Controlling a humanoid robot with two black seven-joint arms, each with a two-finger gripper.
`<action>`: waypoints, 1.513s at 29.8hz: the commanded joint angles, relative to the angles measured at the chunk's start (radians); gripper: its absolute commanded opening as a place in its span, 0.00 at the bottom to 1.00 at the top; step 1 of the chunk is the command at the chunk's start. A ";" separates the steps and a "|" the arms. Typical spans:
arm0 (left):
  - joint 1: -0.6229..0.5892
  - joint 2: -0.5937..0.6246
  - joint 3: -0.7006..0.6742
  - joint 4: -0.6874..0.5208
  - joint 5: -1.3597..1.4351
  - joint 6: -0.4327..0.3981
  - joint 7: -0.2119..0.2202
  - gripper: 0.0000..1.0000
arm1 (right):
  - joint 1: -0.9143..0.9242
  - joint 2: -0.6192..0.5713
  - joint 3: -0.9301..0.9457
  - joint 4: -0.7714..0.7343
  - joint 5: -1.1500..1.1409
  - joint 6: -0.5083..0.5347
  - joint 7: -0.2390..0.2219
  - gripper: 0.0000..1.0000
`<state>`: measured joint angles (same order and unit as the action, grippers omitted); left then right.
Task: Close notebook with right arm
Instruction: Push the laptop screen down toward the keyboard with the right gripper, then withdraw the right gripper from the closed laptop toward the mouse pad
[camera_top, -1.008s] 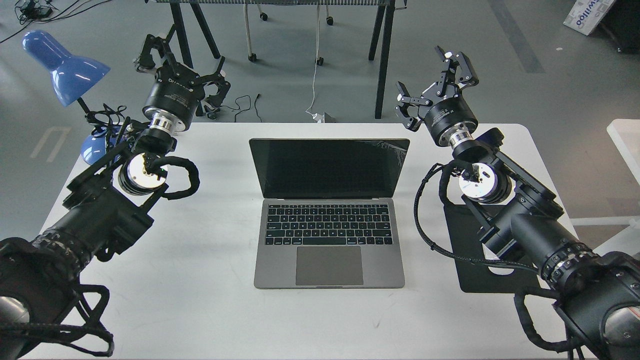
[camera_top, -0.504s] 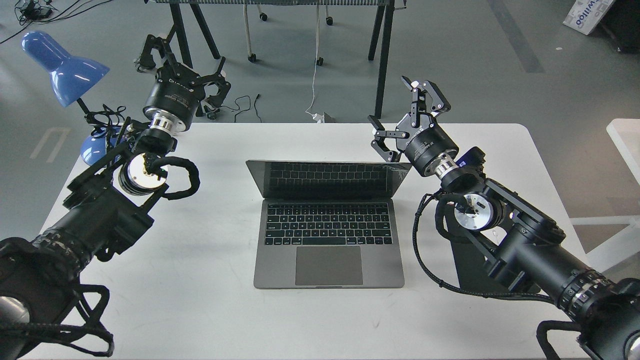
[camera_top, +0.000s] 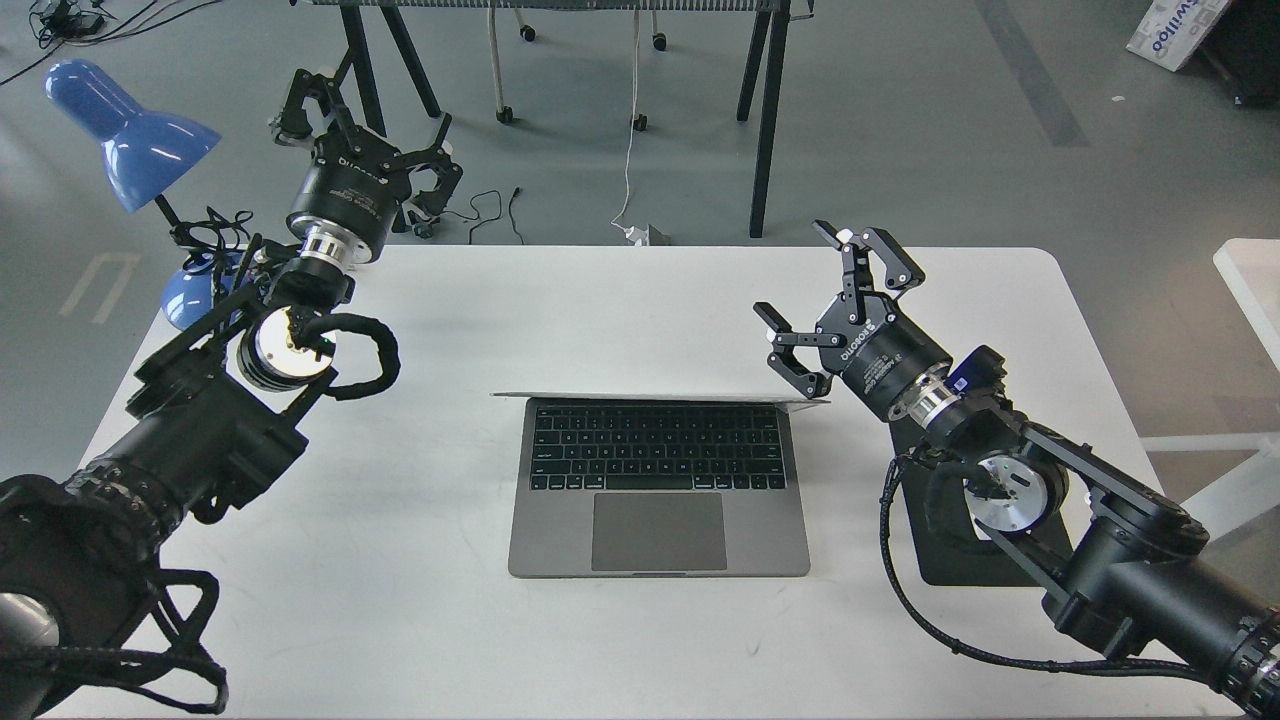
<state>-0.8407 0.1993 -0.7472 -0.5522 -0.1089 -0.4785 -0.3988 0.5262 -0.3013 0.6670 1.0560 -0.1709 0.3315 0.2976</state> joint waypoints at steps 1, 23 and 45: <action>0.000 0.000 -0.001 0.000 0.000 0.001 0.000 1.00 | -0.005 -0.005 -0.052 0.002 -0.001 0.001 0.000 1.00; 0.000 0.000 -0.001 0.000 -0.002 0.001 0.000 1.00 | -0.077 -0.050 -0.270 -0.013 -0.071 -0.023 0.005 1.00; 0.000 0.000 -0.001 0.000 -0.002 0.001 0.000 1.00 | -0.077 -0.044 -0.250 -0.036 -0.072 -0.029 0.012 1.00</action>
<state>-0.8406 0.1995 -0.7486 -0.5522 -0.1101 -0.4770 -0.3988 0.4439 -0.3422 0.3850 1.0025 -0.2441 0.2934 0.3038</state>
